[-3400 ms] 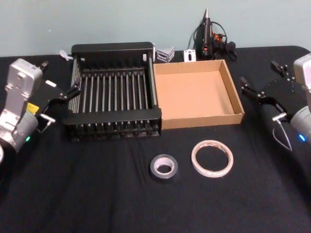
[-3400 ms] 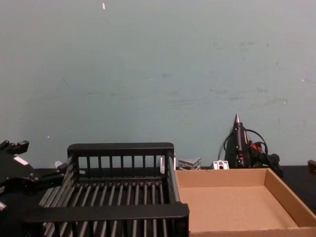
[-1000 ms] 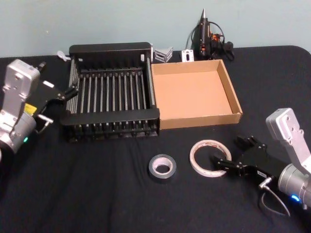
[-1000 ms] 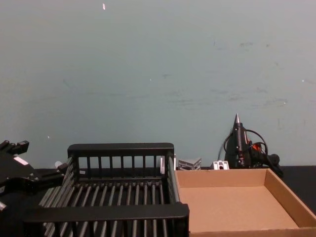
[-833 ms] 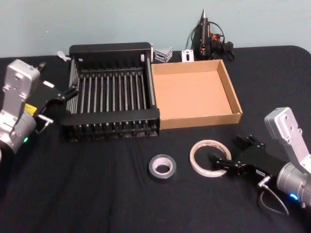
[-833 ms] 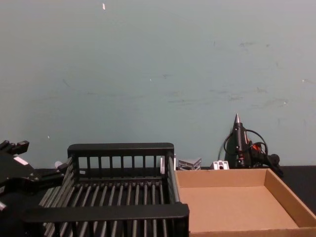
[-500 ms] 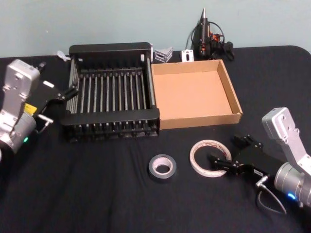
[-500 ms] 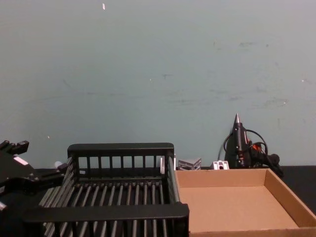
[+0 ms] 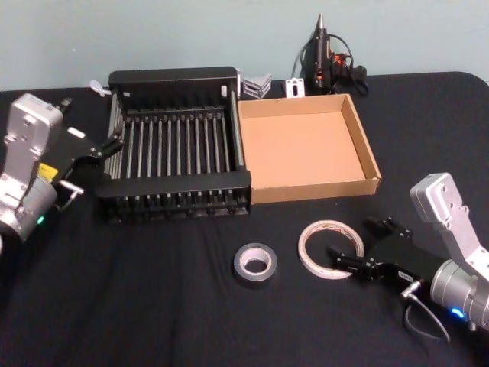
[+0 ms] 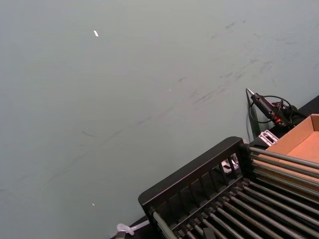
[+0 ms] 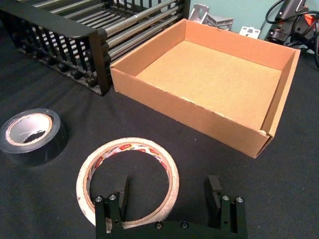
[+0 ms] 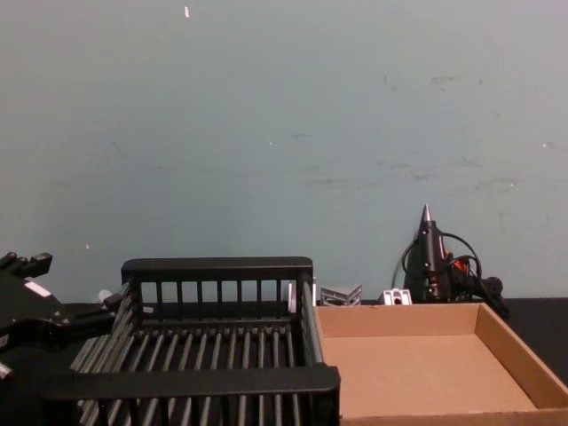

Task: Pick up the white tape and place it into the black box , Pick up the silver tape and place it into the brown box.

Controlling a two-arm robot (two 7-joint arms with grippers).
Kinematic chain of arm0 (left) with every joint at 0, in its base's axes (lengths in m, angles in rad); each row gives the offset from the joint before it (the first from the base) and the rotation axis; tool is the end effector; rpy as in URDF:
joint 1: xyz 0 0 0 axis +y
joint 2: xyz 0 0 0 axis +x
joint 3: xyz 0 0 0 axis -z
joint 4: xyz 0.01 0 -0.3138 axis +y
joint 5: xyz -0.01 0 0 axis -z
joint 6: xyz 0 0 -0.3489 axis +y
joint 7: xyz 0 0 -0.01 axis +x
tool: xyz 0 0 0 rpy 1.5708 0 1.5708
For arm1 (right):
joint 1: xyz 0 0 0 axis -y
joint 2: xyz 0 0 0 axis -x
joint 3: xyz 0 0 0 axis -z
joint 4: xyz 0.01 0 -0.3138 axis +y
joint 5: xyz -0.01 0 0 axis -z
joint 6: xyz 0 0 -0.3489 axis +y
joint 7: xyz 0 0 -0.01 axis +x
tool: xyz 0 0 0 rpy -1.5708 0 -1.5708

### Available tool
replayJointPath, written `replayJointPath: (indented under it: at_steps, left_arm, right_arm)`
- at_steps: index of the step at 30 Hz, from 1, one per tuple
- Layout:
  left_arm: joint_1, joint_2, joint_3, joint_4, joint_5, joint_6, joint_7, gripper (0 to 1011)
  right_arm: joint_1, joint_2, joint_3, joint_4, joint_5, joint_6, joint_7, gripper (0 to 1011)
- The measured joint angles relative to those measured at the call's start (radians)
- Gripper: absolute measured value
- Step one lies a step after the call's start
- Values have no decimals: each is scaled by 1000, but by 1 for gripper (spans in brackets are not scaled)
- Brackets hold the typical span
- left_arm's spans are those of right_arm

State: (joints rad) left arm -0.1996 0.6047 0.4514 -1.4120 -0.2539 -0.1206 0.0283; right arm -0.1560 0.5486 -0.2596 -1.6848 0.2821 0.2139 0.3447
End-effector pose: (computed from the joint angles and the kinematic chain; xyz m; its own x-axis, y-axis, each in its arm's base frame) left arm 0.3999 0.0856 -0.3291 0.2922 0.8803 0.3738 -0.9553 0.2874 0.0701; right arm 0.3055 -0.0676 -0.3443 0.5963 -0.8008 0.0562 0.7386 0.5200 -0.4290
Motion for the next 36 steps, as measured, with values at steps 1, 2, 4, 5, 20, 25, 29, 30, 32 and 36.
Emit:
replayJointPath:
  at_steps: [1, 2, 4, 5, 20, 25, 29, 30, 32, 36]
  left_arm:
    - [0, 0, 0, 0, 0, 0, 0, 1001]
    - [0, 0, 0, 0, 0, 0, 0, 1001]
    - [0, 0, 0, 0, 0, 0, 0, 1001]
    - [0, 0, 0, 0, 0, 0, 0, 1001]
    - [0, 0, 0, 0, 0, 0, 0, 1001]
    - [0, 0, 0, 0, 0, 0, 0, 1001]
    - [0, 0, 0, 0, 0, 0, 0, 1001]
    - [0, 0, 0, 0, 0, 0, 0, 1001]
    - [0, 0, 0, 0, 0, 0, 0, 1001]
    - [0, 0, 0, 0, 0, 0, 0, 1001]
  right_arm:
    - [-2, 0, 1, -1, -1, 1, 2, 1003]
    - [-3, -1, 1, -1, -2, 1, 3, 1003]
    - [-5, -1, 2, -2, -7, 1, 4, 1003]
    - [-6, -1, 2, -2, -8, 1, 3, 1003]
    - [-5, -1, 2, -3, -7, 2, 3, 887]
    - [-5, 0, 2, -3, -6, 2, 3, 765]
    - [-5, 0, 2, -3, -5, 2, 2, 650]
    - [-5, 0, 2, -3, -5, 2, 2, 618]
    - [-5, 0, 2, -3, -5, 2, 2, 530]
    - [-5, 0, 2, -3, -4, 2, 2, 413]
